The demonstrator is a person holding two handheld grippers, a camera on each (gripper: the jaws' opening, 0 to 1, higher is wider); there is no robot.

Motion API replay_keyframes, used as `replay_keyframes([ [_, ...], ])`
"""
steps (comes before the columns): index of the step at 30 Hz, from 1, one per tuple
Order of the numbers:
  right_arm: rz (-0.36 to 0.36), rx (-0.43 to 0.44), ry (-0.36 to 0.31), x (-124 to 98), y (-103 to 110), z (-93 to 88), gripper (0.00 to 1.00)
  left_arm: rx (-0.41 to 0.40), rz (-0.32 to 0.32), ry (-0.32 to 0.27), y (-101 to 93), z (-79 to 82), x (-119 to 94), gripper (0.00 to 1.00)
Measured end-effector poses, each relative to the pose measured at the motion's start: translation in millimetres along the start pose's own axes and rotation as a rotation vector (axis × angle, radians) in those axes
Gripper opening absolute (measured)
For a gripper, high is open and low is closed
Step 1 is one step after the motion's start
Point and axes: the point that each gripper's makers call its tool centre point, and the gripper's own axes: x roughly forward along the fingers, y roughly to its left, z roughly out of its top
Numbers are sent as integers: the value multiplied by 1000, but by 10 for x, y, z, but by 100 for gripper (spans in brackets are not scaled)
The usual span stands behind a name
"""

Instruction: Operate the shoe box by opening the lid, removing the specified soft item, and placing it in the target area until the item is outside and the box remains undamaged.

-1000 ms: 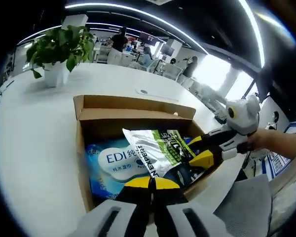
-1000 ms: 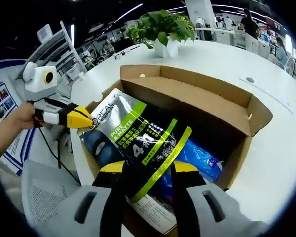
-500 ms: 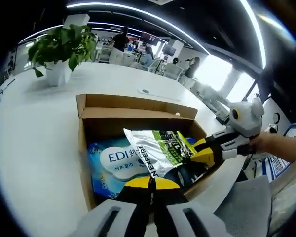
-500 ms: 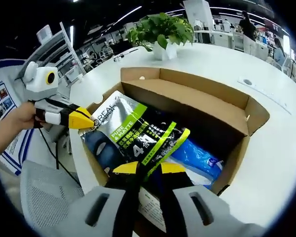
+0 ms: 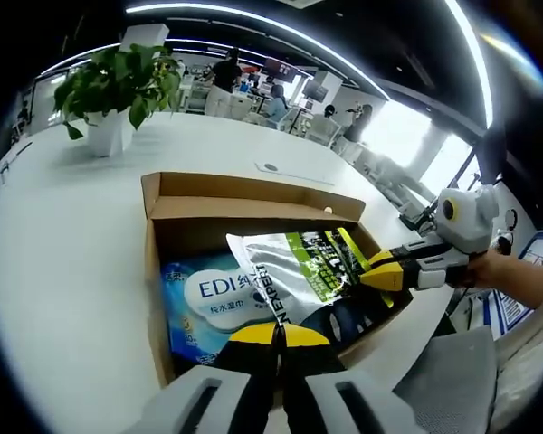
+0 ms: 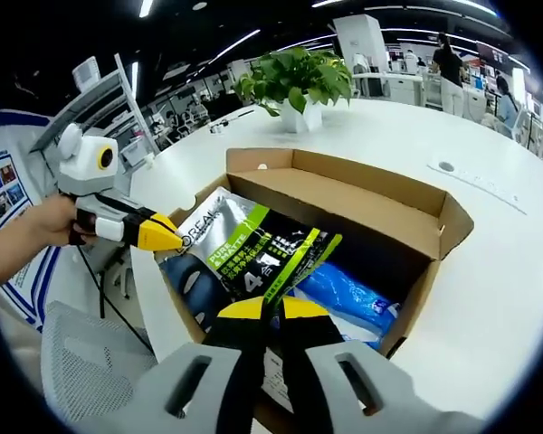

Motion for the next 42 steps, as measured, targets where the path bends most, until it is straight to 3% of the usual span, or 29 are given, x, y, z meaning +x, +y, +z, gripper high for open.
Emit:
replay_keyframes([
  [25, -98, 169, -72, -599, -347, 89, 0, 75, -78, 69, -543, 201, 286, 0],
  [42, -185, 246, -76, -992, -715, -45, 0, 129, -159, 101, -994, 307, 583, 0],
])
